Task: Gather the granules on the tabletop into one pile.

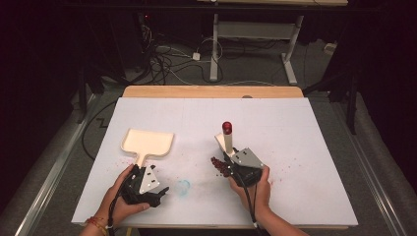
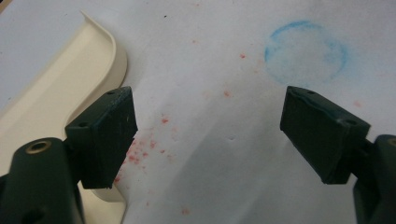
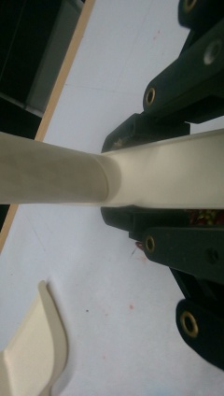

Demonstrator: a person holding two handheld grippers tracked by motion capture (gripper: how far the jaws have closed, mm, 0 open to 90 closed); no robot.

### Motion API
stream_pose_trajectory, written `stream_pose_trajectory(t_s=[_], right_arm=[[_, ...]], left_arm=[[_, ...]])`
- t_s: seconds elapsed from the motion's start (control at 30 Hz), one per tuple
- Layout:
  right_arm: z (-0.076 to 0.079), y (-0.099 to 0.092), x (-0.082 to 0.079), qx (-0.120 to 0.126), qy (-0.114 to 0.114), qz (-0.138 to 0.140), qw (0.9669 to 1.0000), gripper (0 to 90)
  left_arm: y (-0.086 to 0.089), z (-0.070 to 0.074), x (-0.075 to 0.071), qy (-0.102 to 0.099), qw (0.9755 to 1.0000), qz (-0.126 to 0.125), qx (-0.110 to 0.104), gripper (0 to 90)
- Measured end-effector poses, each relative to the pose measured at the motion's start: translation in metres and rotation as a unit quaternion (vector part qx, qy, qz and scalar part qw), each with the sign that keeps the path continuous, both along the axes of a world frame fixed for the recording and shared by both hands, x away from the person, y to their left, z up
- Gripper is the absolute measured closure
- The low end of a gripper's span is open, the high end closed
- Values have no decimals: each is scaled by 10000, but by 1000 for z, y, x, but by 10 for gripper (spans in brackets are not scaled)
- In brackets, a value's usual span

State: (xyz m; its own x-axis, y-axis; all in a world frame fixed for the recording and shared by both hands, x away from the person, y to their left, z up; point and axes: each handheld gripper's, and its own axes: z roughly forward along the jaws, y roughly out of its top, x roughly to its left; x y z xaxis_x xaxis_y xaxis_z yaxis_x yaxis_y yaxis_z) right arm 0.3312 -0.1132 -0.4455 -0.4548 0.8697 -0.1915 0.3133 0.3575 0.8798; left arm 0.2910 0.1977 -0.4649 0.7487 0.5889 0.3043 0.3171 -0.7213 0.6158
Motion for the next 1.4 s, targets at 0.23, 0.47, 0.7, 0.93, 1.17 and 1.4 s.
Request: stream_pose_trajectory(t_s=[0.23,0.47,0.7,0.93,1.17,1.4], right_arm=[[1,2,0,80,-10,-70,9999,676],[3,-2,1,108,-26,237,9997,676],[16,-21,1,173,-255,216,9993,675],[37,-59,-9,536,-289,1270,9900,675],[30,-68,-20,754,170,2766,9579,676],[11,-60,-9,633,611,3564,9302,676]], left_arm=[[2,0,0,3,10000,-4,-29,179],[1,1,1,14,10000,-23,-24,179],[4,1,0,18,10000,-24,-23,179],[4,1,0,29,10000,-8,-39,180],[7,4,2,-15,9999,91,-86,180],[9,4,2,-12,9999,119,-121,179]])
